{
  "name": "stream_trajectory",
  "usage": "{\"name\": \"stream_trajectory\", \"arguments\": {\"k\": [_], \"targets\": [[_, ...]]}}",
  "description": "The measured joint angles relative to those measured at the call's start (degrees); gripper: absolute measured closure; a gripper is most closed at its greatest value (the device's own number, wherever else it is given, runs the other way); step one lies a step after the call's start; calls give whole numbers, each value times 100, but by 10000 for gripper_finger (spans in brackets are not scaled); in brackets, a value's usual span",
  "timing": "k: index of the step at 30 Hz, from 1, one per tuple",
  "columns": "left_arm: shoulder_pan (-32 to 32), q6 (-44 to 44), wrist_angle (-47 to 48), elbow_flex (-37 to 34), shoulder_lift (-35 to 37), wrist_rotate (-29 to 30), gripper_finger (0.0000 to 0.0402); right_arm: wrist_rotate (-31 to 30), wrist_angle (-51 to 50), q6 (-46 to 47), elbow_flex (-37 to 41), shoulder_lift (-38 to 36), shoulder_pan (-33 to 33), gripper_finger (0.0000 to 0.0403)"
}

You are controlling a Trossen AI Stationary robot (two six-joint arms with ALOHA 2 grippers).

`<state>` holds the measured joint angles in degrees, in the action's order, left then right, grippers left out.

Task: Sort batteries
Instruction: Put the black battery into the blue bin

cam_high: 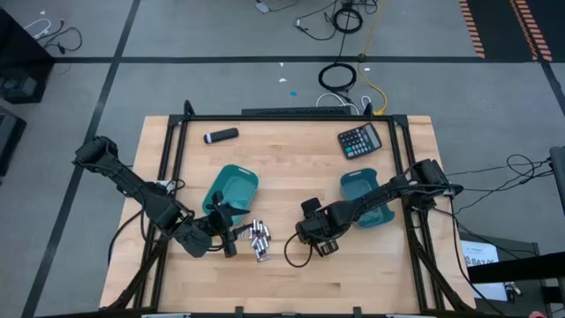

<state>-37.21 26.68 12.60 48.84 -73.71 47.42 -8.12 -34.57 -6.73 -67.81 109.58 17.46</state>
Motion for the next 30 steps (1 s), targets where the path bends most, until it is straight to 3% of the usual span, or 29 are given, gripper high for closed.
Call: {"name": "stream_trajectory", "arguments": {"k": [10, 18, 30], "targets": [[0, -4, 3, 0, 2, 0, 215, 202, 216, -8, 336, -29, -55, 275], [0, -38, 15, 0, 2, 0, 215, 794, 176, -105, 352, -20, -156, 385], [0, -17, 59, -2, 2, -2, 215, 449, -727, -152, -281, -164, -211, 399]]}}
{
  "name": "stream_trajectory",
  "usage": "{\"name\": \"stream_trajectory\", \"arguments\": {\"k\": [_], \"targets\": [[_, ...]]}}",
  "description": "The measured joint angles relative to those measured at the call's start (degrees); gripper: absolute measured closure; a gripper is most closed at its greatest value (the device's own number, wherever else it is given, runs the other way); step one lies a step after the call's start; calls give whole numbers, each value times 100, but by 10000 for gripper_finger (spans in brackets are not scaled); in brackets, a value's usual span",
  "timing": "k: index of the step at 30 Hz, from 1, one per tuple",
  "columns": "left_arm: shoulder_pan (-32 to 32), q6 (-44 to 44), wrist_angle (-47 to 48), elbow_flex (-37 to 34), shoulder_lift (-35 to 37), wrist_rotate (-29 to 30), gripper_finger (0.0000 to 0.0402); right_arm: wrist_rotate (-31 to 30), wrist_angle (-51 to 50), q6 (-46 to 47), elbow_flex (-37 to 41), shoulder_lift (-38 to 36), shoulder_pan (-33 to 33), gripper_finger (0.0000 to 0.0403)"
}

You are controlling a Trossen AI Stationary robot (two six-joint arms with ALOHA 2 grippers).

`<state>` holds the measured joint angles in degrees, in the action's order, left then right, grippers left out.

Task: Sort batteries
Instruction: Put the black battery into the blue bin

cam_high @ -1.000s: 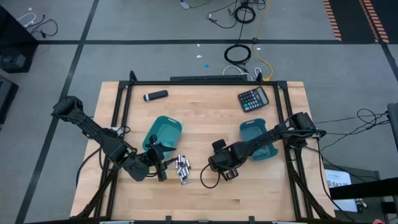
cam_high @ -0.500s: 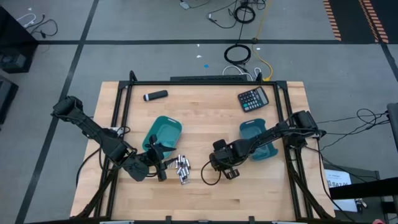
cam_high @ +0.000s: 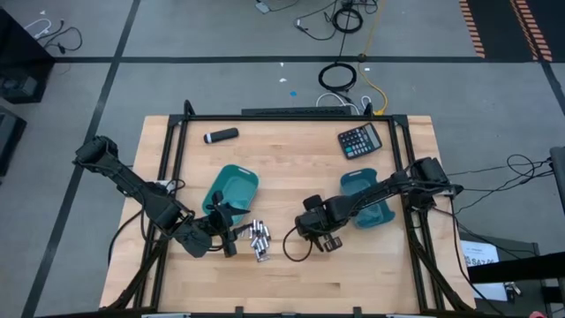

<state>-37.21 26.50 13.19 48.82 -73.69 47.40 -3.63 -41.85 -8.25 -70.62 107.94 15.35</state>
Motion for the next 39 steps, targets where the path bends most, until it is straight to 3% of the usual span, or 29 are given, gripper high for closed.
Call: {"name": "stream_trajectory", "arguments": {"k": [8, 12, 16, 21, 26, 29, 33, 36, 39], "targets": [[4, 2, 114, -2, 0, 0, 215, -558, -439, 282, -110, -627, 2, 401], [11, 5, 130, -2, 0, 0, 215, -1019, -1279, 782, -110, -1165, -13, 401], [11, 49, 125, -2, 0, 0, 215, -1000, -2094, 1511, -19, -1775, -100, 401], [11, 170, 123, -2, 0, -2, 215, -980, -2467, 2204, 684, -2595, -252, 396], [42, 152, 107, -2, 0, -31, 215, -940, -1766, 2482, 1713, -3423, -328, 387], [109, 149, 106, -2, 0, -79, 215, -856, -1660, 2577, 2069, -3679, -423, 350], [210, 153, 107, -2, 0, -166, 215, -840, -2062, 2752, 2128, -3716, -556, 266], [260, 153, 107, -2, 0, -203, 215, -716, -2292, 2639, 1973, -3705, -605, 207], [293, 137, 104, -2, 0, -202, 215, -682, -2387, 2585, 1507, -3707, -601, 176]]}}
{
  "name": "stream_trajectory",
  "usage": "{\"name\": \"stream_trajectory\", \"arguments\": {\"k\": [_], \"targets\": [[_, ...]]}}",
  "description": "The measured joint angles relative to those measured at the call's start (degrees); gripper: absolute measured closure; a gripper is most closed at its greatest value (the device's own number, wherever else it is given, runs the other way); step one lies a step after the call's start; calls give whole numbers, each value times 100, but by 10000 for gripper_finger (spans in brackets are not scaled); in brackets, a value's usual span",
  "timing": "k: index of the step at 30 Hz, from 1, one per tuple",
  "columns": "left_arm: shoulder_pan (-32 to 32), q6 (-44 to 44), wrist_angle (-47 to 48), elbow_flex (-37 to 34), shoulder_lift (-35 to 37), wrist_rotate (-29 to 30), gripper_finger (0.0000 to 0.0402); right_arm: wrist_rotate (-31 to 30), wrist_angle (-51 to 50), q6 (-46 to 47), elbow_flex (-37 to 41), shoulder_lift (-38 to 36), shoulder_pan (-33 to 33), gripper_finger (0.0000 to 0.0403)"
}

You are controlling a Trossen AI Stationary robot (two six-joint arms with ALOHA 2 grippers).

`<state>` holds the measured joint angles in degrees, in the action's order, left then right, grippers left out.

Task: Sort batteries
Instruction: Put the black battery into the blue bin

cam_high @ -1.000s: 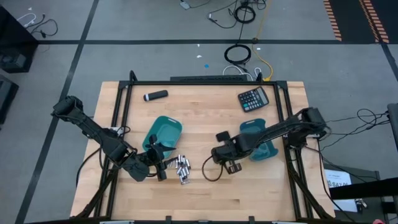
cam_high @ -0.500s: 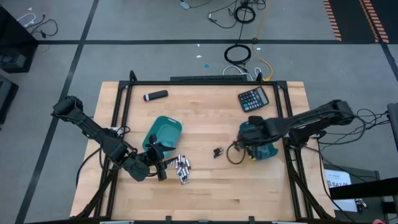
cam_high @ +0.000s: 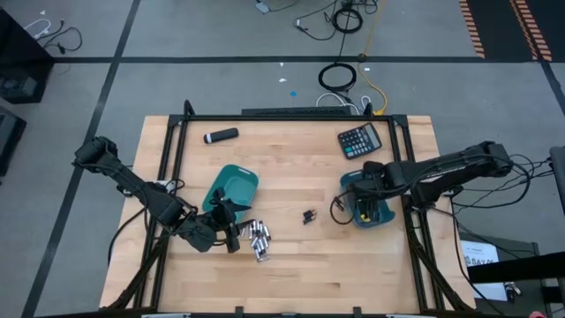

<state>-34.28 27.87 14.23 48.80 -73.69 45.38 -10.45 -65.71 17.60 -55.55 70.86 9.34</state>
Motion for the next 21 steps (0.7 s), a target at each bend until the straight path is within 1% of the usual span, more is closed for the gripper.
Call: {"name": "stream_trajectory", "arguments": {"k": [3, 5, 9, 13, 17, 21], "targets": [[75, -23, -9, 2, 0, -18, 215, -5, 255, -233, -566, 214, 2, 175], [135, -21, 3, 2, 0, -52, 215, -1, 330, -435, -928, 573, 5, 183], [188, -12, 5, 2, 0, -146, 215, 33, 263, -858, -1532, 1695, -18, 200], [201, -10, 6, 2, 0, -152, 215, 367, -298, -1217, -2150, 2845, -154, 207], [203, 16, 8, 2, 0, -314, 215, 518, -644, -1508, -2341, 3535, -338, 209], [203, 25, 18, 2, 0, -487, 215, 1000, -752, -1491, -2345, 3878, -642, 205]]}}
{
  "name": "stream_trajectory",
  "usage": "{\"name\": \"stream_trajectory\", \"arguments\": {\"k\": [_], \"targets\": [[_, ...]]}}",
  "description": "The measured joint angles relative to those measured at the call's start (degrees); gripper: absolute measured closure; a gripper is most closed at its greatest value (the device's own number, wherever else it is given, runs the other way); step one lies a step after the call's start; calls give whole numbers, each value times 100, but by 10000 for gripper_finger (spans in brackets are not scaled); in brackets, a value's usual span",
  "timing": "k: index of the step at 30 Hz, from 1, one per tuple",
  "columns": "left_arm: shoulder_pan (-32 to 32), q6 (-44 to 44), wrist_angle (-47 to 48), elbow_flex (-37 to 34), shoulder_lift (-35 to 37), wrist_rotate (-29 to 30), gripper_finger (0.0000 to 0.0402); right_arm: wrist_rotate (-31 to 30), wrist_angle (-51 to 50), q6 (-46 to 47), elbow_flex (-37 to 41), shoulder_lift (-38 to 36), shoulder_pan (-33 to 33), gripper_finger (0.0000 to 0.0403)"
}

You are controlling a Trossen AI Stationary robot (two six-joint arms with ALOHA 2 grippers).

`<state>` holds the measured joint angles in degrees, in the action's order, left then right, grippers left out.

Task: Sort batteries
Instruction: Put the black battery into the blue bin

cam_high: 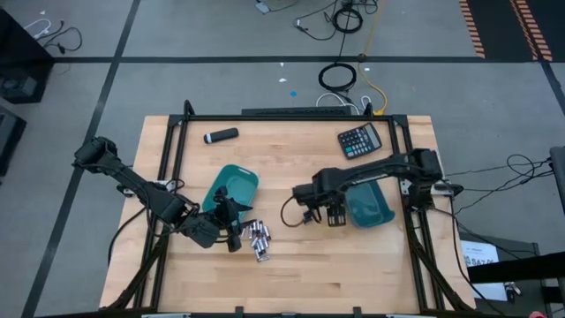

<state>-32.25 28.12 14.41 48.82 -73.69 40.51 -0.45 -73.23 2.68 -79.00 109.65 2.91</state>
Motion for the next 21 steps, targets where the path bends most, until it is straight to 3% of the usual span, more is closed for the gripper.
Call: {"name": "stream_trajectory", "arguments": {"k": [14, 19, 21], "targets": [[0, -37, 176, 2, 0, -55, 215, 384, 43, 661, -7, 400, -560, 206], [-1, -147, 171, 2, 0, -109, 215, 320, 12, 615, -7, 405, -550, 206], [0, -157, 171, 2, 0, -109, 215, 5, 10, 499, -7, 458, -462, 206]]}}
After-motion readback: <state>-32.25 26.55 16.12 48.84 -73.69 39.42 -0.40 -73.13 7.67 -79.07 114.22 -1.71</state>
